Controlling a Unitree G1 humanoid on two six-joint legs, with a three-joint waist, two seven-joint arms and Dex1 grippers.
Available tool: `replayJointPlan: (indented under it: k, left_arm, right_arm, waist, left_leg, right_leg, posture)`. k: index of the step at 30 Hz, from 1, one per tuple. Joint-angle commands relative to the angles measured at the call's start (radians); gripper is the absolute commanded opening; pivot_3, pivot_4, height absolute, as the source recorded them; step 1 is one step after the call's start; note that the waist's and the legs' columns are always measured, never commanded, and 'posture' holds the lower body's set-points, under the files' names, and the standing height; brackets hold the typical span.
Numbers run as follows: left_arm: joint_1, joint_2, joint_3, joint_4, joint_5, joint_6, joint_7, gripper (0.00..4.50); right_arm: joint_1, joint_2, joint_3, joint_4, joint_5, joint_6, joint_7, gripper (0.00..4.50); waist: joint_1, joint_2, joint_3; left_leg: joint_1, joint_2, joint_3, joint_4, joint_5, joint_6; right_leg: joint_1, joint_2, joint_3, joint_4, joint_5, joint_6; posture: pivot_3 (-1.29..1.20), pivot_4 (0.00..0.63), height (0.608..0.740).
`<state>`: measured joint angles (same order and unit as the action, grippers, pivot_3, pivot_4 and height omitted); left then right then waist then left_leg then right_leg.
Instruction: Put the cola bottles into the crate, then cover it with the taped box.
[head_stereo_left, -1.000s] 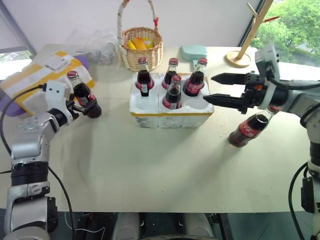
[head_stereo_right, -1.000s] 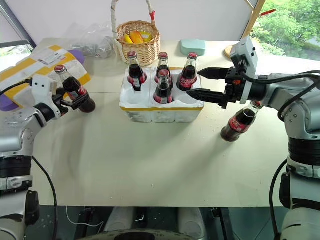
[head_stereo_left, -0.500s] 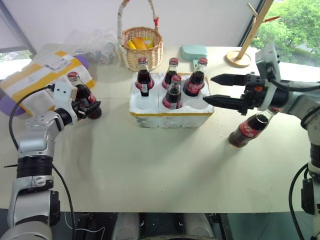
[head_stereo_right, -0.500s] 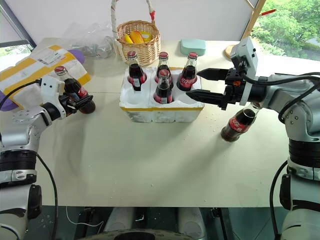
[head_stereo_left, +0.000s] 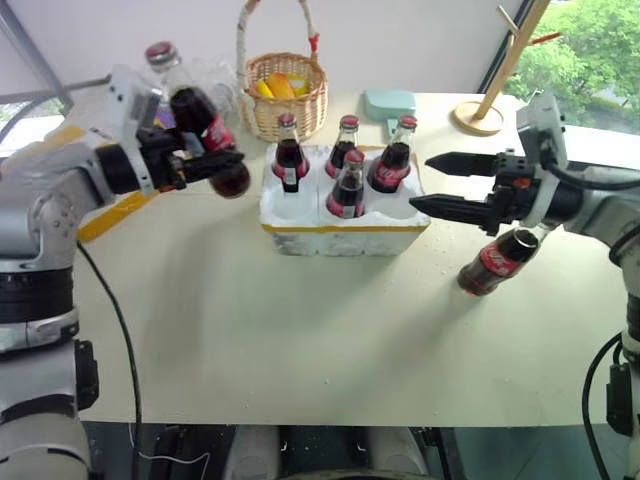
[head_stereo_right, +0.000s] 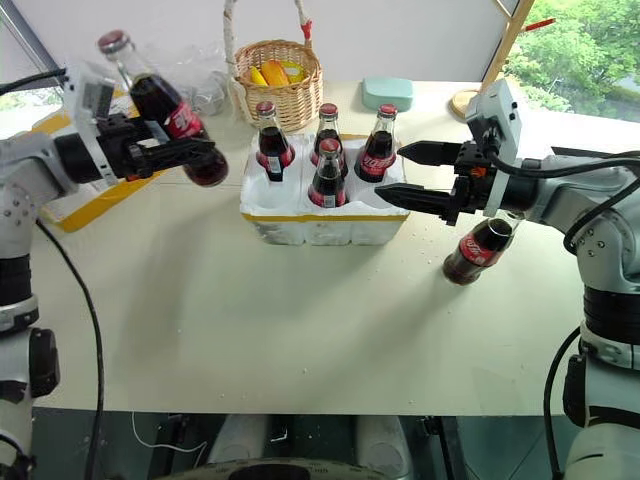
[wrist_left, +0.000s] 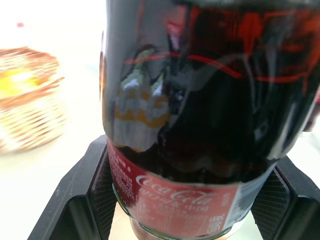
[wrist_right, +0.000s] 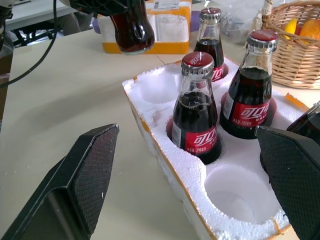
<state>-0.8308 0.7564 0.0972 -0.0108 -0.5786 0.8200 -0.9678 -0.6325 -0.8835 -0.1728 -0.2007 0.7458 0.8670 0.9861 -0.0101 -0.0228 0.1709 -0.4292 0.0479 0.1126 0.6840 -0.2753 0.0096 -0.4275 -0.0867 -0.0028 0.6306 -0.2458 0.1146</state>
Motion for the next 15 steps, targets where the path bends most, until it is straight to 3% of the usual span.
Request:
replayJointPlan:
  k: [1,10,15]
  left_arm:
    - [-0.059,-0.037,-0.060,-0.027,0.023,-0.058,-0.022,2.86]
    - [-0.126,-0.179,-0.180,0.198,0.163,-0.237,-0.033,2.86]
    - [-0.144,-0.209,-0.189,0.261,0.200,-0.279,-0.054,2.86]
  right_arm:
    - [0.011,-0.012,-0.055,-0.051,0.022,-0.006,-0.020,4.50]
    - [0.061,-0.017,-0.091,-0.093,0.046,0.005,-0.063,4.50]
    - [0.076,-0.018,-0.104,-0.110,0.058,0.008,-0.079,4.50]
  waist:
    - [0.000,0.000,0.000]
    - [0.002,0.000,0.000]
    - [0.004,0.000,0.000]
  left_leg:
    - [0.000,0.000,0.000,0.000,0.000,0.000]
    - [0.000,0.000,0.000,0.000,0.000,-0.001]
    - [0.000,0.000,0.000,0.000,0.000,0.000]
  right_leg:
    - [0.000,0.000,0.000,0.000,0.000,0.000]
    - [0.000,0.001,0.000,0.000,0.000,0.000]
    - [0.000,0.001,0.000,0.000,0.000,0.000]
  posture:
    - [0.00,0.150,0.740]
    - [0.00,0.150,0.740]
    - [0.00,0.150,0.740]
